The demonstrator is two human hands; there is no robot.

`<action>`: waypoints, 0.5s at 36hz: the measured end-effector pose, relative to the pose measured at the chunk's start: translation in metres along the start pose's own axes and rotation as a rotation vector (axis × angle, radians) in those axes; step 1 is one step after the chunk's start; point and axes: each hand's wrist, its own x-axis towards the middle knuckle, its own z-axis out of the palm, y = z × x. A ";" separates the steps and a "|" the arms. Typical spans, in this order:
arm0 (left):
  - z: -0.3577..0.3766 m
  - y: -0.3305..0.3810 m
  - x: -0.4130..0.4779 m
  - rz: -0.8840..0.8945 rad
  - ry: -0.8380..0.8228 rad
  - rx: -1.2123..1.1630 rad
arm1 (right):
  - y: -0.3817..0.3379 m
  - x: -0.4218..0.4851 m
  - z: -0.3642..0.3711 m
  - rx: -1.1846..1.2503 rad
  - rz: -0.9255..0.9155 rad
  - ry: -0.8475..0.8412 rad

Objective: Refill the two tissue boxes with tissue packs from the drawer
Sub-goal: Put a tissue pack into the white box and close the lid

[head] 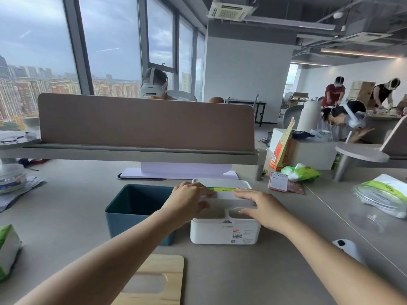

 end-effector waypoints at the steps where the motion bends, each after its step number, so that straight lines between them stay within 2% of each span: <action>1: 0.000 0.000 0.000 0.008 -0.002 0.000 | 0.000 0.000 0.000 -0.008 -0.003 0.002; 4: -0.003 0.001 -0.002 0.042 -0.026 0.025 | 0.001 0.000 -0.001 -0.045 -0.017 0.018; 9: -0.012 0.006 -0.010 0.032 -0.157 0.045 | -0.003 -0.004 -0.003 -0.102 -0.066 0.052; 14: -0.014 0.007 -0.011 0.040 -0.165 0.061 | -0.005 -0.012 -0.005 -0.093 -0.138 0.081; 18: -0.014 0.007 -0.011 0.026 -0.176 0.036 | 0.001 -0.018 -0.006 -0.010 -0.164 0.007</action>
